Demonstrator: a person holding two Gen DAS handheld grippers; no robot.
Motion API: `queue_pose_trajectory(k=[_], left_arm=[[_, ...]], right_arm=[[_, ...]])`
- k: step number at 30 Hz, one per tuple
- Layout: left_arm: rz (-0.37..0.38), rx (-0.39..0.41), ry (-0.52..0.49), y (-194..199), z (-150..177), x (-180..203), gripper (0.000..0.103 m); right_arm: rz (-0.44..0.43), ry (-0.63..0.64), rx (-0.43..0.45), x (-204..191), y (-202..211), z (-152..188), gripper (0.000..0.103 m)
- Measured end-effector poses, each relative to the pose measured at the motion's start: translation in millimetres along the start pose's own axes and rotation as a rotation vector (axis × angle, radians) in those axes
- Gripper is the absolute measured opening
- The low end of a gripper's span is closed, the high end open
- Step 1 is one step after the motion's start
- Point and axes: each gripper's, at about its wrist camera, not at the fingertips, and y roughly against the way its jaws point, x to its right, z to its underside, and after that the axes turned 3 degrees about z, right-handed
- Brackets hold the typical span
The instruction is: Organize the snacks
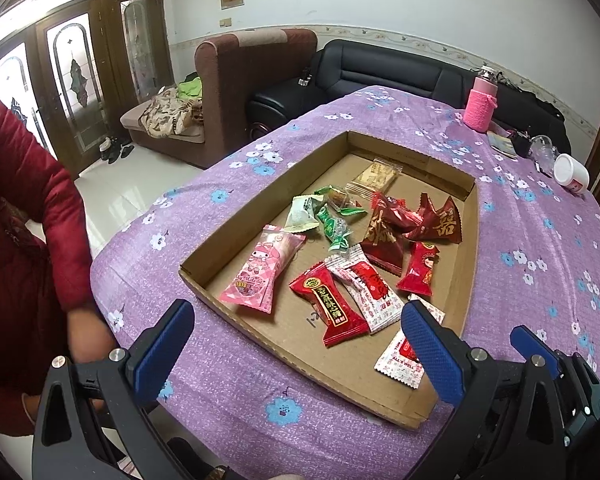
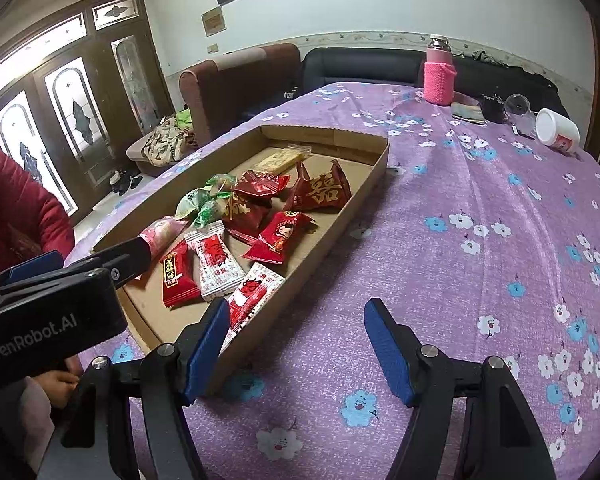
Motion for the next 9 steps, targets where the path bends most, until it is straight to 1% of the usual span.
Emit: queue_pose_trajectory(k=[6, 9], left_arm=[[-0.001, 0.014, 0.017, 2.6, 1.1, -5.3, 0.103], [0.014, 0.012, 0.012, 4.1, 0.5, -5.0, 0.103]], right_arm=[[-0.014, 0.016, 0.01, -3.6, 3.3, 0.5, 0.074], [-0.006, -0.003, 0.019, 0.7, 5.0, -0.3, 0.074]])
